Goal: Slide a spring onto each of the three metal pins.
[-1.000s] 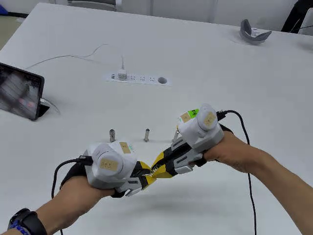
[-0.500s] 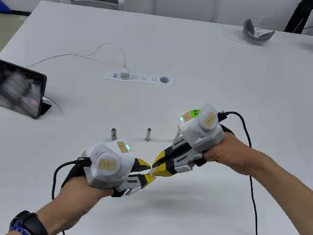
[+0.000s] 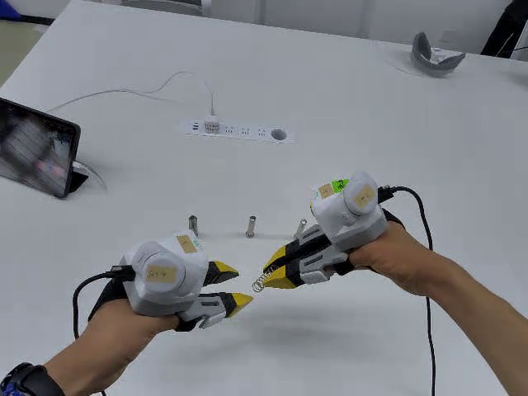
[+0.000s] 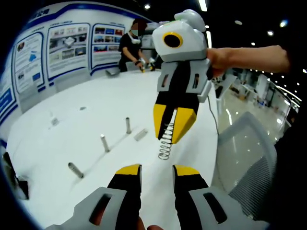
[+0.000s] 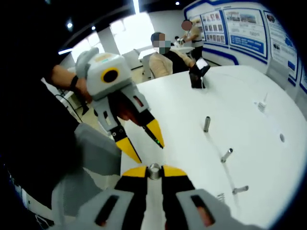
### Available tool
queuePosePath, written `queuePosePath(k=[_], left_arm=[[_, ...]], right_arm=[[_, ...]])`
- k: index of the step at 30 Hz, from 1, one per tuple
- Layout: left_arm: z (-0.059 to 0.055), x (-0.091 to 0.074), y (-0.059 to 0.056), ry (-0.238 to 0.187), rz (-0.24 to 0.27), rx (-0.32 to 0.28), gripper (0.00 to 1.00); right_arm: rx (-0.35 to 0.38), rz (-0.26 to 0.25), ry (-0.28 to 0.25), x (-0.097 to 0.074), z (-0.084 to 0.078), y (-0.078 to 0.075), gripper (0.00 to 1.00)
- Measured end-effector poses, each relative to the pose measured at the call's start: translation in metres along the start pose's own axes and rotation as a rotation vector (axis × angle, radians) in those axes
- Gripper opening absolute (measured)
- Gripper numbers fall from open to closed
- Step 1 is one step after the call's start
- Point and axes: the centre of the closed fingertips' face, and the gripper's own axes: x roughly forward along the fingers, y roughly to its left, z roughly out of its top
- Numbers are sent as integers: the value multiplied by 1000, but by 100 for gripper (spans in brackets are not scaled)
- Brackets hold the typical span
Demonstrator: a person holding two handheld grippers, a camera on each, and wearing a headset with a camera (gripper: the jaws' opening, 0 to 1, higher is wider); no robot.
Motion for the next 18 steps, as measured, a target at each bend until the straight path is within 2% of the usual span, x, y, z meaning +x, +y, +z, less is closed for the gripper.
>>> queuePosePath(k=[9,18], left_arm=[[-5,-7,10,-3,35,-23,32],[-11,-15,23,-10,73,-57,35]], right_arm=[[23,-36,4,-5,-6,-8,12],[43,-61,4,-9,-10,-17,12]])
